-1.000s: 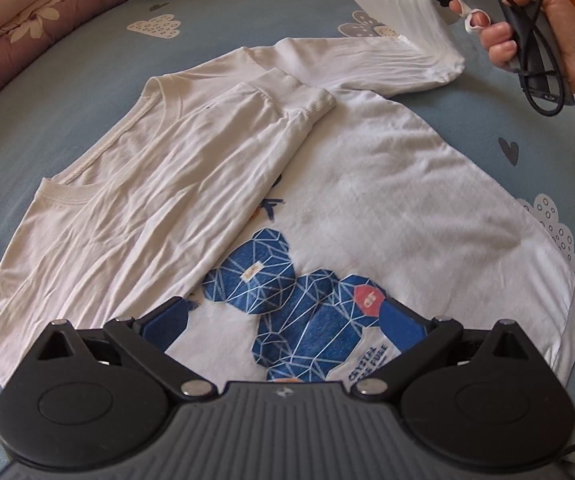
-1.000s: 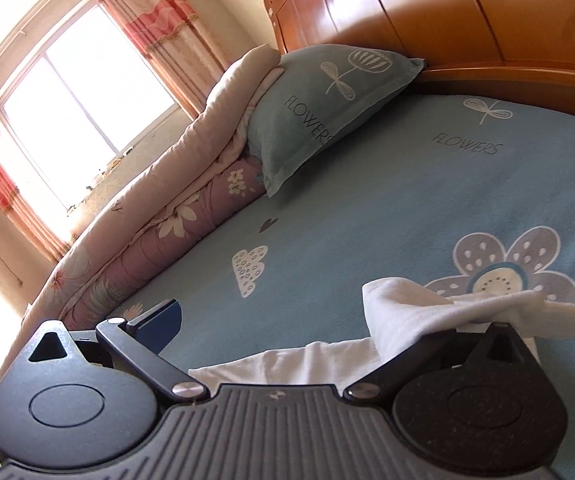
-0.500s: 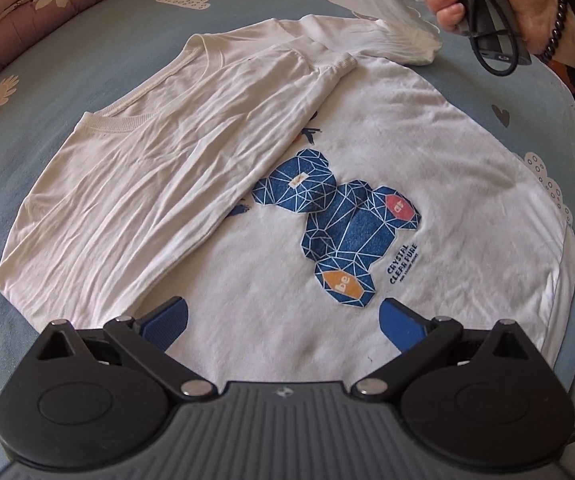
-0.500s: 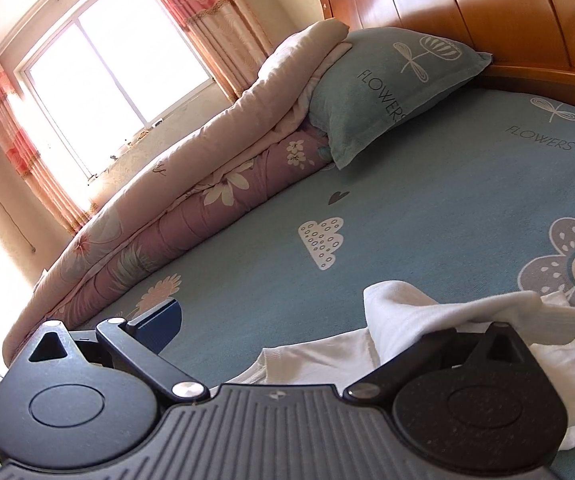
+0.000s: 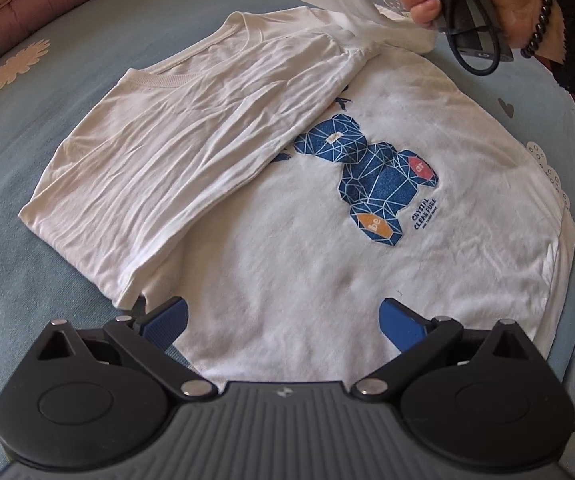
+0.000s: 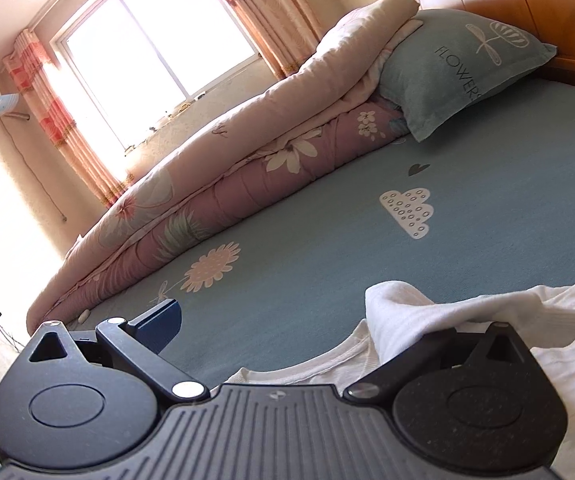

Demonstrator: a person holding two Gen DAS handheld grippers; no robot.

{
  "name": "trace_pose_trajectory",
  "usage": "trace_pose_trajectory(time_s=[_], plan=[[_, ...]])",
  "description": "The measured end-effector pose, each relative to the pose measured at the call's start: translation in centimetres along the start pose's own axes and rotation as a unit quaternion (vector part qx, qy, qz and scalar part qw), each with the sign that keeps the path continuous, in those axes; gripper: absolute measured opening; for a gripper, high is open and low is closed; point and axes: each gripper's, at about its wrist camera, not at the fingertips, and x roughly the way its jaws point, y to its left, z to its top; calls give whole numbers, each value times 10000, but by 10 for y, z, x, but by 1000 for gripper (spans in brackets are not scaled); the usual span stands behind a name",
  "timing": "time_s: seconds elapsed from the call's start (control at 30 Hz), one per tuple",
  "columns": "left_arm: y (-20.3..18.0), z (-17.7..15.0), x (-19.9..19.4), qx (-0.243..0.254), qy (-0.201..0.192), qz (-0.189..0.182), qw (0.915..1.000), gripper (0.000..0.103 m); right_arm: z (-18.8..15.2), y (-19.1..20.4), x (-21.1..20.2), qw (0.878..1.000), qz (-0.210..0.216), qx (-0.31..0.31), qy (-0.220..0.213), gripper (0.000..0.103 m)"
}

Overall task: Fold clothes
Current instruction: 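Lift the sleeve with the right gripper and lay it across the shirt front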

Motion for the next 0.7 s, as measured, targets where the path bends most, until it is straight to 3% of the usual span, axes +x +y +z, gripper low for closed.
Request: trace_pose_trajectory(time_s=[0.7], plan=[[18,-47,-8,-443,92,91,9989,101,-49,76,42,9927,535,-688,829,103]])
